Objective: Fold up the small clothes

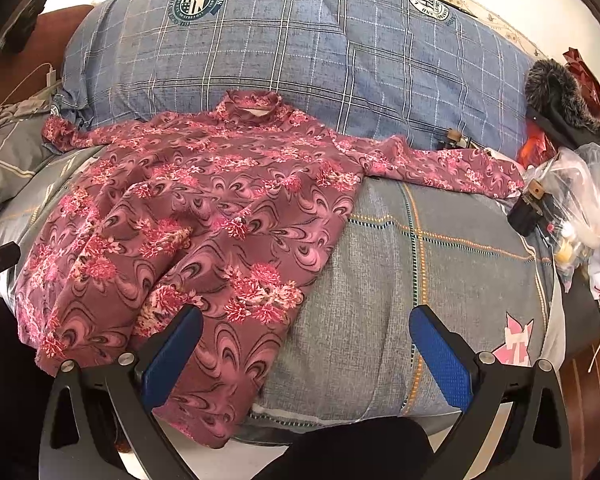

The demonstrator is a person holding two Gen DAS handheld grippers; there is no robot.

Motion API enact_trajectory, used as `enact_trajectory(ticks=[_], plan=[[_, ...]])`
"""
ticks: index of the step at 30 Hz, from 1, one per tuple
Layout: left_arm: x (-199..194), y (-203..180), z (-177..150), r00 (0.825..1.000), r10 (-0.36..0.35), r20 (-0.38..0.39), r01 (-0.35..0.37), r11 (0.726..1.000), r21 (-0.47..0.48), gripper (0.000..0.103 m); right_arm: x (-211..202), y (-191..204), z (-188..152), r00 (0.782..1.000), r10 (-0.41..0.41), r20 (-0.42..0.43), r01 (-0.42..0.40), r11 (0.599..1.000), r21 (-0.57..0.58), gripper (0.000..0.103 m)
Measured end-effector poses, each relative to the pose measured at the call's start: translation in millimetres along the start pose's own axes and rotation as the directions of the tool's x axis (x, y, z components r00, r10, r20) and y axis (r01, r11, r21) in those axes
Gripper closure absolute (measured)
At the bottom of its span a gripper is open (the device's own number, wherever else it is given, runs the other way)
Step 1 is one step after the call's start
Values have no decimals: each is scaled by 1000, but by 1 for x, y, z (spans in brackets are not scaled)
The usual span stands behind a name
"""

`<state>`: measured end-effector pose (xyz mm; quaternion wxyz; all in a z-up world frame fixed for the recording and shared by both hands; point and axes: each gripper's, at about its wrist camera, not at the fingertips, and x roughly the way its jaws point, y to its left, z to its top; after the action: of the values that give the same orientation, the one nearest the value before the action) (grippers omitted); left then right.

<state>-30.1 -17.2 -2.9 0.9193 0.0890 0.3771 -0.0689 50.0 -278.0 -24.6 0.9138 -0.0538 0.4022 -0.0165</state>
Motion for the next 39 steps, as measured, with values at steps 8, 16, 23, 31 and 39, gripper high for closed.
enact_trajectory(ticks=[8, 16, 23, 31, 39], plan=[[4, 0, 0, 1000, -6, -14, 6, 1000, -6, 0, 0, -2, 0, 1000, 1, 4, -1, 1000, 2, 0], [16, 26, 2, 998, 8, -64, -14, 996, -88, 0, 9, -18, -2, 999, 36, -21, -34, 996, 88, 3], [31, 70, -4, 986, 100, -134, -124, 975, -182, 0, 26, -30, -14, 991, 99, -88, -83, 982, 169, 11], [21, 59, -4, 992, 91, -84, -102, 983, -151, 0, 18, -24, -9, 994, 92, -63, -82, 986, 145, 11], [25, 48, -1, 993, 72, -91, -81, 991, -108, 0, 25, -22, -9, 994, 75, -82, -64, 989, 132, 10]])
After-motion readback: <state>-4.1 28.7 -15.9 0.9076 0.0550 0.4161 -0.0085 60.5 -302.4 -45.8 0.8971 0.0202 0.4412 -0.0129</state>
